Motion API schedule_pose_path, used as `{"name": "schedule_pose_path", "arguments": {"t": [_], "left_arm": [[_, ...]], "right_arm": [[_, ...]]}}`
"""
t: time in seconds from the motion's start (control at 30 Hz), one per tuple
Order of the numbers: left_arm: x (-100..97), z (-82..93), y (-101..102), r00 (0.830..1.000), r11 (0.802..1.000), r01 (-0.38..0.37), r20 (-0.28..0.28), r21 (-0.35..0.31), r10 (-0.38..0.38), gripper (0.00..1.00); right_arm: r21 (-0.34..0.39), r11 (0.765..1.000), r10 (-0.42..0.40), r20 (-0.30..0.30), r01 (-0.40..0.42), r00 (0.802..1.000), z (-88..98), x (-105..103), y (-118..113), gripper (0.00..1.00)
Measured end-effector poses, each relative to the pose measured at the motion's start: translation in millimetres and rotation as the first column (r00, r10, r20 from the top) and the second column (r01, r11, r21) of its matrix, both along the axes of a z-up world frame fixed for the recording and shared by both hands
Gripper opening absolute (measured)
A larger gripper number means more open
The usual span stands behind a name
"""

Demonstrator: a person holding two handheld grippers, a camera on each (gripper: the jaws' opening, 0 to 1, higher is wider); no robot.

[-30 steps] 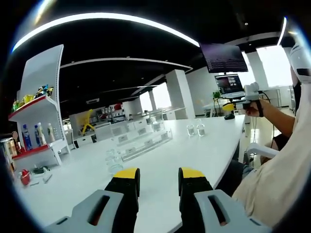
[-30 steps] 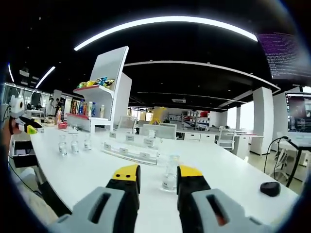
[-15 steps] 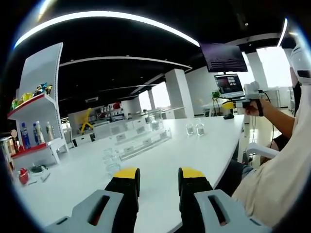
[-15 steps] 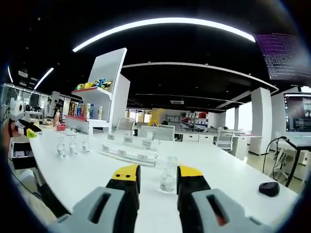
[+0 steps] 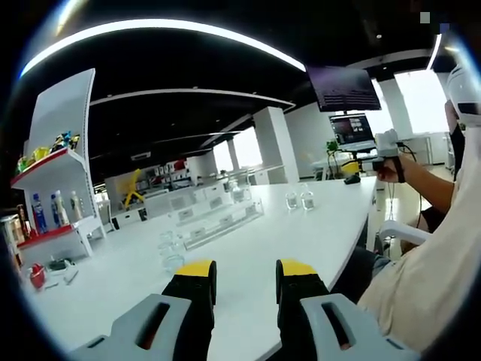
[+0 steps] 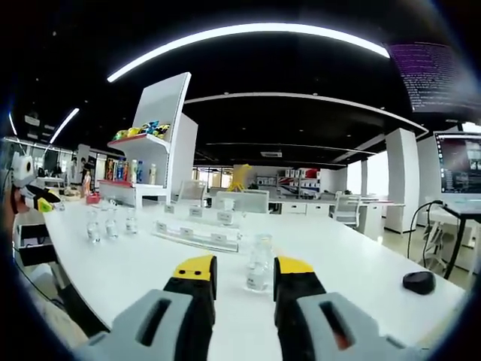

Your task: Identify the label on the chemical reagent bottle, grasp the chemical reagent bottle, and place it in the designated position on the reagent rack

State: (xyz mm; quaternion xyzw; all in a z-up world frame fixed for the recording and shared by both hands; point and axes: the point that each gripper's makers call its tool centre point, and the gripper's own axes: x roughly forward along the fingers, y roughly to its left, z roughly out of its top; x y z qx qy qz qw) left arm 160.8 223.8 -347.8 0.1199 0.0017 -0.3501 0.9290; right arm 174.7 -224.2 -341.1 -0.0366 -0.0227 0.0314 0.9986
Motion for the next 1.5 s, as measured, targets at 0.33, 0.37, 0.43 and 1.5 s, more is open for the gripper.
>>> {"name": "schedule_pose_path", "arguments": {"t": [0.33, 0.37, 0.43, 1.5], "left_arm": [[1.6, -0.3, -2, 1.000, 1.000, 0.007, -0.004, 0.006, -0.007, 0.32], [2.1, -0.4, -2, 1.000, 1.000, 0.007, -0.005, 0.005, -0.007, 0.32], [2.9, -0.5, -2, 1.000, 1.000, 0.007, -0.006, 0.005, -0.007, 0.32], [11.6, -10.9, -3, 0.999, 1.000, 0.017, -0.043, 0.017, -0.016, 0.32]], "right_arm": [[0.013, 1.000, -0.006, -0.016, 0.006, 1.000, -6.2, 7, -2, 0.30], [0.013, 1.000, -0.006, -0.015, 0.006, 1.000, -5.7, 7, -1, 0.30], [0.017, 1.000, -0.004, -0.012, 0.004, 1.000, -4.0, 9, 0, 0.30], [-0.011, 1.000, 0.000, -0.005, 0.000, 1.000, 9.0, 57, 4, 0.31]]}}
